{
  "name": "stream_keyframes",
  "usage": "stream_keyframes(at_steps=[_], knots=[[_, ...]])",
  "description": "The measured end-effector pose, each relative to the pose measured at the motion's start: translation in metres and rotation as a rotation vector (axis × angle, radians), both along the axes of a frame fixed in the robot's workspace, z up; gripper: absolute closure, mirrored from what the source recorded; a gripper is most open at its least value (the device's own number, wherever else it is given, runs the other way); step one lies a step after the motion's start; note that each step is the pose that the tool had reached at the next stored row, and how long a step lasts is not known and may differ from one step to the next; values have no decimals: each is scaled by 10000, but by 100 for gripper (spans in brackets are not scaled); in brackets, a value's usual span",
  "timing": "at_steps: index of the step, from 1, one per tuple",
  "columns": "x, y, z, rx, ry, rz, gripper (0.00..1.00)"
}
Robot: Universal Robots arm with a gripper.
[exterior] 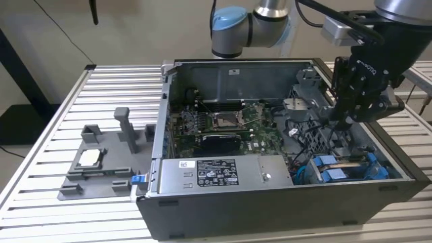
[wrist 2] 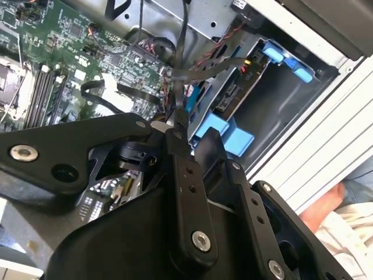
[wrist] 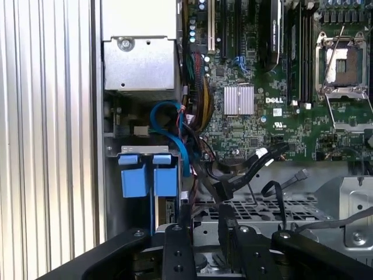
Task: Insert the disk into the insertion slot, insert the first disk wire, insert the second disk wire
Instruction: 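Insert the second disk wire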
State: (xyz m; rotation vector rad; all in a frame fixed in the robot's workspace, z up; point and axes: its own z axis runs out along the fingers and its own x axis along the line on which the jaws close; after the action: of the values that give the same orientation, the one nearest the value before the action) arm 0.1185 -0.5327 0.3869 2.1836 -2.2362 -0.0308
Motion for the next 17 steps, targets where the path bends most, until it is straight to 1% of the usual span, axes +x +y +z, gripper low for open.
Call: stream_keyframes(at_steps=[5, 6, 8, 11, 12, 14, 17], knots=[[-114, 50, 2, -2, -186, 0, 67], [-125, 57, 6, -5, -222, -1, 67], [-134, 64, 23, -7, -266, 0, 67], [-147, 72, 41, -4, -310, 0, 67], [-157, 79, 42, -9, -327, 0, 67], [-185, 98, 42, -32, -379, 1, 67], [-258, 143, 38, -116, -531, 2, 67]])
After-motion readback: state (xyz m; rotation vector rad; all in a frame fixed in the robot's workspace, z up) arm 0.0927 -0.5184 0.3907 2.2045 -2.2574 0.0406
